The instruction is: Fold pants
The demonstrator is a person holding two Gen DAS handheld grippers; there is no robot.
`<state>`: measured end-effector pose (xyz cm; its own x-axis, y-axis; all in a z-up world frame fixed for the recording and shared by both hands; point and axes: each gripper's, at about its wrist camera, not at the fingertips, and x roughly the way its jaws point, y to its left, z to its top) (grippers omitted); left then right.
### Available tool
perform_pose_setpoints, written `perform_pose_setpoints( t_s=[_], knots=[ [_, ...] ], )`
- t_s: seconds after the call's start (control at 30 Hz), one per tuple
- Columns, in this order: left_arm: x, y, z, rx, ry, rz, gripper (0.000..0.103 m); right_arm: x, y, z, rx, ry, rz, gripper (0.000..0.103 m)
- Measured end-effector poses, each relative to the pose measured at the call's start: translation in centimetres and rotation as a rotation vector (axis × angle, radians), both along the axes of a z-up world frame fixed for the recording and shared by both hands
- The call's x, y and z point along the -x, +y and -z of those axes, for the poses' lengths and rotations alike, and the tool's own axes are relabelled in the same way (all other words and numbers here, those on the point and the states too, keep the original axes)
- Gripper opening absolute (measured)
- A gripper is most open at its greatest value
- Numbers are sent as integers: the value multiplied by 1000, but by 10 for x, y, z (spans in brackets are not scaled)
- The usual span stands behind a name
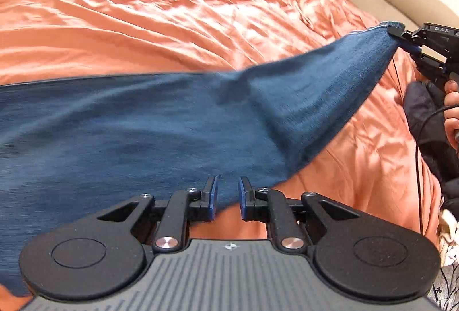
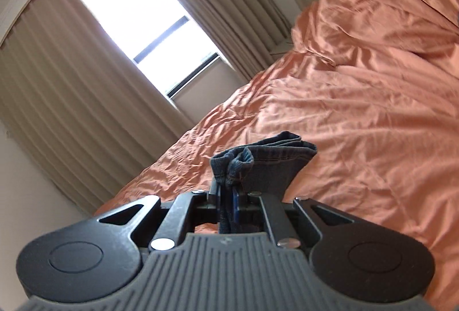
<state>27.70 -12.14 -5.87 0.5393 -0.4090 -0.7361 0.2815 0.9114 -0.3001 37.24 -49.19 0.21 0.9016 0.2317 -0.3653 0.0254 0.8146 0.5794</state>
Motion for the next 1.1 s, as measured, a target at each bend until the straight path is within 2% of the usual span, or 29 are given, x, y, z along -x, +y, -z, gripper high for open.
perform_pose_setpoints(
  t_s=[0.1, 0.2, 0.33, 0.47, 0.63, 0.73, 0.8, 0.93, 0.97, 1.0, 1.03, 1.1],
  knots=[
    [7, 47, -13, 37, -28, -76, 16, -4, 58, -29, 73, -32, -76, 3],
    [12, 89, -23, 60, -57, -146, 16, -10, 121, -45, 130, -44, -150, 3],
    [21, 142, -31, 91, -81, -217, 16, -14, 204, -39, 168, -21, -241, 3],
    [27, 183, -25, 122, -70, -267, 16, -9, 278, 2, 193, 45, -342, 3],
    [36, 213, -6, 170, -30, -295, 16, 14, 356, 88, 309, 229, -478, 3],
    [39, 224, 4, 197, -9, -303, 16, 27, 374, 129, 357, 320, -509, 3],
    [39, 227, 8, 215, 1, -299, 20, 31, 370, 147, 367, 352, -507, 4],
    [31, 229, 14, 292, 25, -293, 34, 23, 366, 155, 358, 370, -542, 13],
    [27, 228, 15, 317, 33, -293, 40, 22, 364, 155, 338, 374, -565, 25],
    [24, 228, 15, 342, 39, -293, 44, 22, 362, 153, 320, 377, -577, 31],
    [20, 226, 15, 357, 40, -294, 51, 22, 359, 150, 303, 379, -585, 33],
    [9, 219, 16, 376, 39, -293, 55, 24, 347, 142, 267, 367, -586, 40]
  ],
)
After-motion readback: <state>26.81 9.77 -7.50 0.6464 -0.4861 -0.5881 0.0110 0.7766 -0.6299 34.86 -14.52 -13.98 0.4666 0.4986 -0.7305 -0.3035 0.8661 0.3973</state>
